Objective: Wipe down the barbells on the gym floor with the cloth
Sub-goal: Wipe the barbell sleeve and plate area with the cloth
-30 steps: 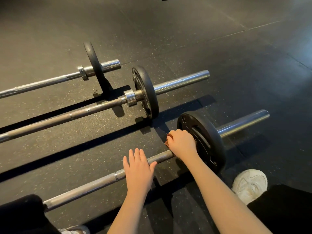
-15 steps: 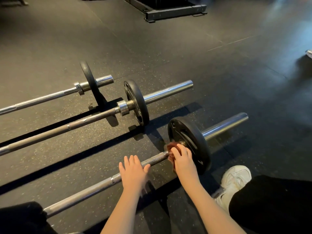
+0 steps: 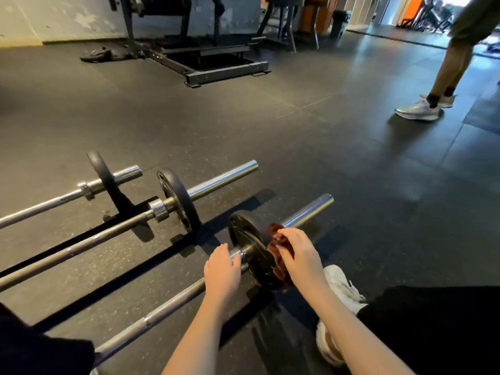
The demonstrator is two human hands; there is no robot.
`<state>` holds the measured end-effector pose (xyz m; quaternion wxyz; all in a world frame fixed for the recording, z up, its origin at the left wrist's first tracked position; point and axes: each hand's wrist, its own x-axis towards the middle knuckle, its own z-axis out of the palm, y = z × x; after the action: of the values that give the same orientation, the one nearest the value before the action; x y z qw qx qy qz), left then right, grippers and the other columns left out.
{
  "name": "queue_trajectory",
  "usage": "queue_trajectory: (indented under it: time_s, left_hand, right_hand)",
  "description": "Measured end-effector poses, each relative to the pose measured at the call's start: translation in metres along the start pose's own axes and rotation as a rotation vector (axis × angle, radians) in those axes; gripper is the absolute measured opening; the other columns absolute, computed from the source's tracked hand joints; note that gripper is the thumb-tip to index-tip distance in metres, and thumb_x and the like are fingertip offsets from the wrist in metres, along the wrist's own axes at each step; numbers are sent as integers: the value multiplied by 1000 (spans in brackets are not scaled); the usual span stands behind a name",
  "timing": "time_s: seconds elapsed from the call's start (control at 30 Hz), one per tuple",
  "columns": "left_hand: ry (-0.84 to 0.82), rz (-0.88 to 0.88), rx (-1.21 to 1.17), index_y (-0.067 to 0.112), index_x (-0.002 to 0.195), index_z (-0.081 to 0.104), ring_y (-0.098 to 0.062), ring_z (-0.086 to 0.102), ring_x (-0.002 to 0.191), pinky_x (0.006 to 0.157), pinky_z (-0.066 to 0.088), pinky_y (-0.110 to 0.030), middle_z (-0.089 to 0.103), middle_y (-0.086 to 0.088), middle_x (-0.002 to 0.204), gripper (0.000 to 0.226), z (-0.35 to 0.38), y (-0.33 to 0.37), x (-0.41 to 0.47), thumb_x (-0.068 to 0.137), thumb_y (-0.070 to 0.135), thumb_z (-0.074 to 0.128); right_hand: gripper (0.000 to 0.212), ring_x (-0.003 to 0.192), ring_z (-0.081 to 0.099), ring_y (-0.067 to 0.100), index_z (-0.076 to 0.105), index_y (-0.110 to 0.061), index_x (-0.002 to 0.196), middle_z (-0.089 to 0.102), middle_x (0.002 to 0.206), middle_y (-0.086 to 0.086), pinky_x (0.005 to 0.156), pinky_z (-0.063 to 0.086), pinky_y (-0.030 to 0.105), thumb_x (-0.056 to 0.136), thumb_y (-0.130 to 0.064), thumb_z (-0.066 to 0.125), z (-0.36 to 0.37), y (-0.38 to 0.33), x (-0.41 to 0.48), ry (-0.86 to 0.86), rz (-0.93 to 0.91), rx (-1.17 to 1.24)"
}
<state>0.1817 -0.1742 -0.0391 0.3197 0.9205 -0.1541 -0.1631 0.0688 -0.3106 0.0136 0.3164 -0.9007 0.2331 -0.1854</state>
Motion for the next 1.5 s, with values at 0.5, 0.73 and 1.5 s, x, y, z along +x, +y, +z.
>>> queue_trajectory:
  time_s: [0.5,0.73,1.5]
  left_hand:
    - [131,17,8,19,153,12,-15,1,148,121,0,-36,9,2,161,69,42,64,45,98,46,42]
    - [307,-165,-156,10,149,23,-23,21,144,119,17,-44,28,-8,155,59,58,98,66,98,30,46]
    - [432,-220,-193,14,149,28,-17,26,142,118,19,-45,32,-2,153,52,63,106,72,100,26,41]
  right_hand:
    - [34,124,51,12,55,-23,130,55,131,-5,104,39,30,97,-19,57,13,88,98,-46,304,108]
    - [32,122,49,9,54,-27,129,54,130,-8,103,39,27,97,-26,56,41,102,142,-240,140,71]
    - [36,144,27,21,51,-24,134,44,146,-2,121,15,43,98,-30,49,67,136,134,-318,-114,-301]
